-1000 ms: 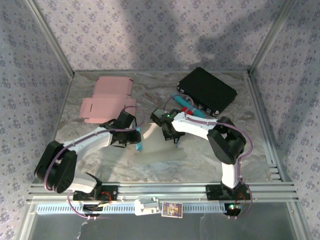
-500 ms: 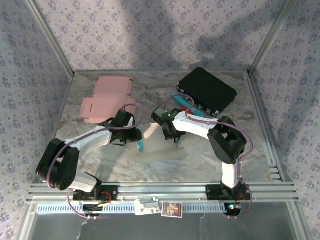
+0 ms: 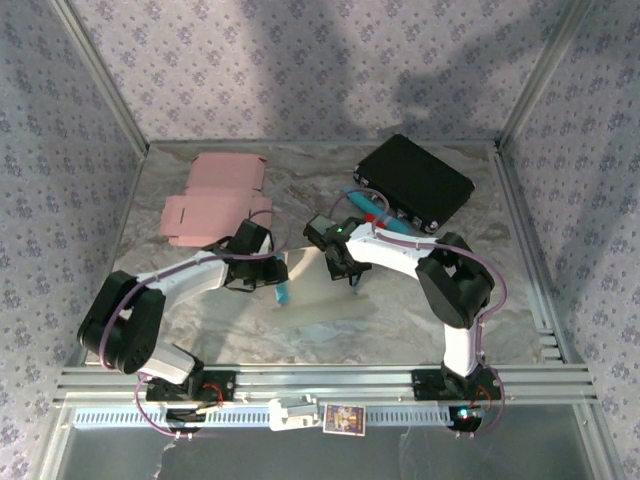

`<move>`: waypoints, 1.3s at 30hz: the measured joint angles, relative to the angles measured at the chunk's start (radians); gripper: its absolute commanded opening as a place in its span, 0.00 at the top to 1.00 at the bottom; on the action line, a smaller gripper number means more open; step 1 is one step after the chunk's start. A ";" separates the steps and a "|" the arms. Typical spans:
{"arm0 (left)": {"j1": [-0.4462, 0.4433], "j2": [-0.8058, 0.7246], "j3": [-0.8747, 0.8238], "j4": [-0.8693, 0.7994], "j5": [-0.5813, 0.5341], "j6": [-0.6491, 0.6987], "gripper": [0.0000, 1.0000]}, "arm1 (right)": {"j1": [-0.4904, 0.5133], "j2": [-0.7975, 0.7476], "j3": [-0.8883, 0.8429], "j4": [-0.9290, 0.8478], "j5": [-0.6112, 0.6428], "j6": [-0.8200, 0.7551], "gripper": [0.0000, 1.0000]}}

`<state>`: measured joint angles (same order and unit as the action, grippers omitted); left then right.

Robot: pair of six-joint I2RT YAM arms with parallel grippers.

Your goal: Fold the paper box

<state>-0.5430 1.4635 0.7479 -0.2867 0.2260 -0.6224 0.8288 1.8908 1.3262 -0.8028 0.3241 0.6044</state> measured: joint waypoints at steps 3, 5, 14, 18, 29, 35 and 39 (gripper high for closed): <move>-0.005 0.000 0.000 -0.001 0.005 -0.001 0.74 | 0.000 -0.001 0.000 0.003 -0.001 0.000 1.00; -0.007 0.000 0.000 -0.002 0.002 -0.003 0.77 | 0.000 -0.002 -0.002 0.003 -0.001 -0.002 1.00; -0.034 0.003 0.015 -0.044 -0.059 0.002 0.99 | 0.000 -0.003 -0.003 0.001 0.001 -0.003 1.00; -0.059 0.017 0.045 -0.084 -0.109 -0.013 1.00 | 0.000 -0.003 -0.003 -0.001 0.001 -0.003 1.00; -0.177 0.070 0.166 -0.271 -0.335 -0.122 1.00 | 0.010 -0.008 -0.008 0.012 0.001 0.001 1.00; -0.238 0.138 0.247 -0.383 -0.449 -0.219 1.00 | 0.009 -0.021 -0.024 0.043 -0.014 0.001 1.00; -0.261 0.175 0.281 -0.431 -0.490 -0.262 1.00 | 0.005 -0.032 -0.037 0.057 -0.032 0.000 1.00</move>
<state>-0.8040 1.6386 1.0290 -0.7177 -0.2638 -0.8848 0.8337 1.8591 1.2896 -0.7460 0.2924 0.6041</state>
